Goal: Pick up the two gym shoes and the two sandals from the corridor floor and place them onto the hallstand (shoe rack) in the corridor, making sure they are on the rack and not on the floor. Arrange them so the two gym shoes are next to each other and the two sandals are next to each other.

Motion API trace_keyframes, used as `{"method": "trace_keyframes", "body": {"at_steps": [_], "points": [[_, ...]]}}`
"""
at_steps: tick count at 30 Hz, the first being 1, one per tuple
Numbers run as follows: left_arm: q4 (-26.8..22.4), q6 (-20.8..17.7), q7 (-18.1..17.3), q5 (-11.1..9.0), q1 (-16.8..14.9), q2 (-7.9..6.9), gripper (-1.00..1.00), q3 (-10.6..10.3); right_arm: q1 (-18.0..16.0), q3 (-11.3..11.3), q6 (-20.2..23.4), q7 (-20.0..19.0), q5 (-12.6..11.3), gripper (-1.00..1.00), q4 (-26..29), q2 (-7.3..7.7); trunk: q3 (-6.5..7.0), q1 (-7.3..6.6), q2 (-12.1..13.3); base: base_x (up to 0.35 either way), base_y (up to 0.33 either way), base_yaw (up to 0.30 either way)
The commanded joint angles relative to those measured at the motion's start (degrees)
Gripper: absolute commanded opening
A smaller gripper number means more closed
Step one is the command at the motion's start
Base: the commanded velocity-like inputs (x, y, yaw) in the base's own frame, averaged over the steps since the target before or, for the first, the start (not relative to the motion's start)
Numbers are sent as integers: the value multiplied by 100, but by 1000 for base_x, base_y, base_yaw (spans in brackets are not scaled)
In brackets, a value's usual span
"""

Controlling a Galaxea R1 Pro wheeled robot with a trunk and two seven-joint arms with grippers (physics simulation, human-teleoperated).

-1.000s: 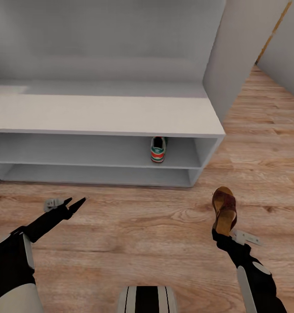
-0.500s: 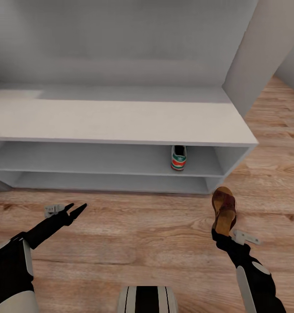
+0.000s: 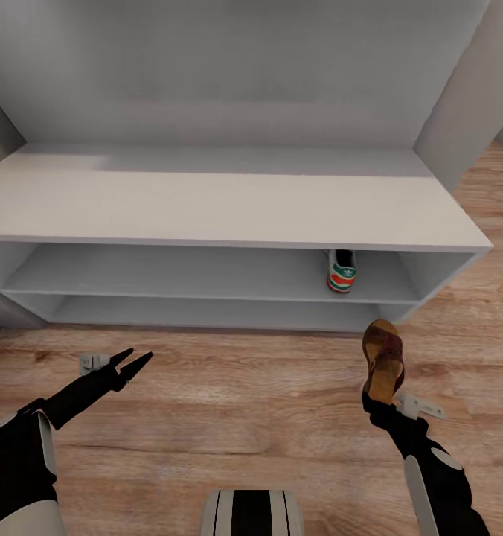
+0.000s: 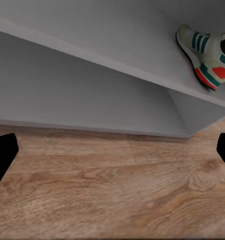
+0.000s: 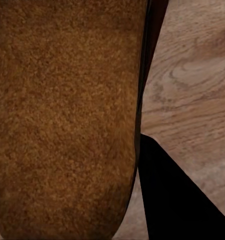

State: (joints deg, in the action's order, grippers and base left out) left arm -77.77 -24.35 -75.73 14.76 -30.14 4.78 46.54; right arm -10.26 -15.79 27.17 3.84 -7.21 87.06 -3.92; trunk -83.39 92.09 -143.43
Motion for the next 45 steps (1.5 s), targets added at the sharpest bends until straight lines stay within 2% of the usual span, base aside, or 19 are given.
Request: {"method": "trace_keyframes", "body": {"at_steps": [1, 21, 45], "points": [[-2, -60, -45, 36, -9, 5, 100, 19, -2, -4, 28, 47, -79, -100, 13, -3, -4, -1, -2, 0, 350, 0], [-27, -61, -64, 27, 91, 5, 100, 23, -2, -4, 32, 47, -79, -100, 13, -3, -4, -1, -2, -17, 350, 0], [-29, -60, -60, 27, 105, 5, 100, 21, -2, -4, 34, 47, -79, -100, 13, -3, -4, -1, -2, -186, 310, 0]]}}
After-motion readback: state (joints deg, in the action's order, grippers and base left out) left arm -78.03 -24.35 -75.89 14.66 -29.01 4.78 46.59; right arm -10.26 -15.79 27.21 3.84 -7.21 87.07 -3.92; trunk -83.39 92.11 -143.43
